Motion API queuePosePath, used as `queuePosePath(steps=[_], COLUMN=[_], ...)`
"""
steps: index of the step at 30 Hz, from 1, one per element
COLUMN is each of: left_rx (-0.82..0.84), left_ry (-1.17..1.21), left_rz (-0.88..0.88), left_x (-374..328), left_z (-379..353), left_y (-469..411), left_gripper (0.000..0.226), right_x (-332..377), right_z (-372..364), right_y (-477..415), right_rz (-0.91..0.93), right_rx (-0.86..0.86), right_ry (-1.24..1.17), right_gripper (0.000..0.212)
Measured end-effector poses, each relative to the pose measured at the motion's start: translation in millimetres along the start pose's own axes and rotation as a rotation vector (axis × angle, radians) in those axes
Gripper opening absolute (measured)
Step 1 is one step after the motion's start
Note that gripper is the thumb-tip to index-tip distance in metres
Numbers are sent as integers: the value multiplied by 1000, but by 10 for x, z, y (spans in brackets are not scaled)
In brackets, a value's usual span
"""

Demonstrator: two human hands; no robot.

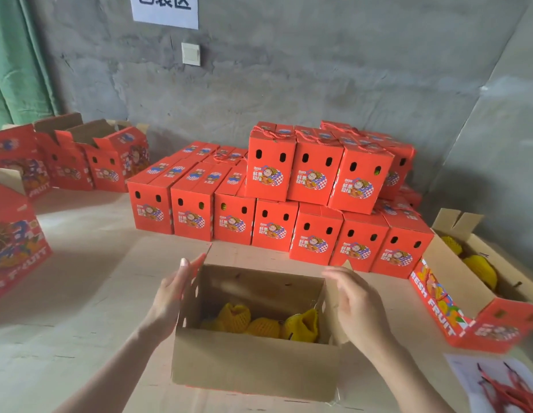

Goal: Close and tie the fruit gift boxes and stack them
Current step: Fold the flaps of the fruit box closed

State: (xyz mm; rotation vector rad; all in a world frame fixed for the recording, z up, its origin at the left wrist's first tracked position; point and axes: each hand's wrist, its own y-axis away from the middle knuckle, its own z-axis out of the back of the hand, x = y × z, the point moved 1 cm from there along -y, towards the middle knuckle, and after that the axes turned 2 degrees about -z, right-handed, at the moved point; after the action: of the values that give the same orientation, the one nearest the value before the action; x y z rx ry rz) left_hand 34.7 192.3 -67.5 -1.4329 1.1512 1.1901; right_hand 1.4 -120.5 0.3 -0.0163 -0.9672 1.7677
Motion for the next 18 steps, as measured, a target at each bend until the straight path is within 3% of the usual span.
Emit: queuePosePath(steps=[2, 4, 6, 8, 11, 13, 18], left_rx=[138, 224, 334, 412, 466, 491, 465], left_ry=[-394, -684, -962, -1185, -1309, -1366, -1194], left_rz=[-141, -197, -166, -114, -107, -120, -160], left_x=[-4, 72, 156, 182, 204, 213, 184], left_z=[-47, -49, -52, -65, -98, -103, -101], left_y=[-14, -74, -134, -165, -163, -155, -199], left_gripper=[34, 36, 40, 42, 44, 45, 50], right_x=[-144, -336, -520, -562, -377, -338, -435], right_z=[157, 218, 151, 2, -273, -448, -493], right_y=[-24, -37, -9, 61, 188, 286, 319], right_rz=[-135, -373, -635, -749, -623, -478, -259], right_rx=[-160, -206, -134, -14, 230, 361, 347], right_ry=[-98, -243, -464, -649, -795, -643, -255], right_gripper=[49, 40, 36, 32, 31, 37, 36])
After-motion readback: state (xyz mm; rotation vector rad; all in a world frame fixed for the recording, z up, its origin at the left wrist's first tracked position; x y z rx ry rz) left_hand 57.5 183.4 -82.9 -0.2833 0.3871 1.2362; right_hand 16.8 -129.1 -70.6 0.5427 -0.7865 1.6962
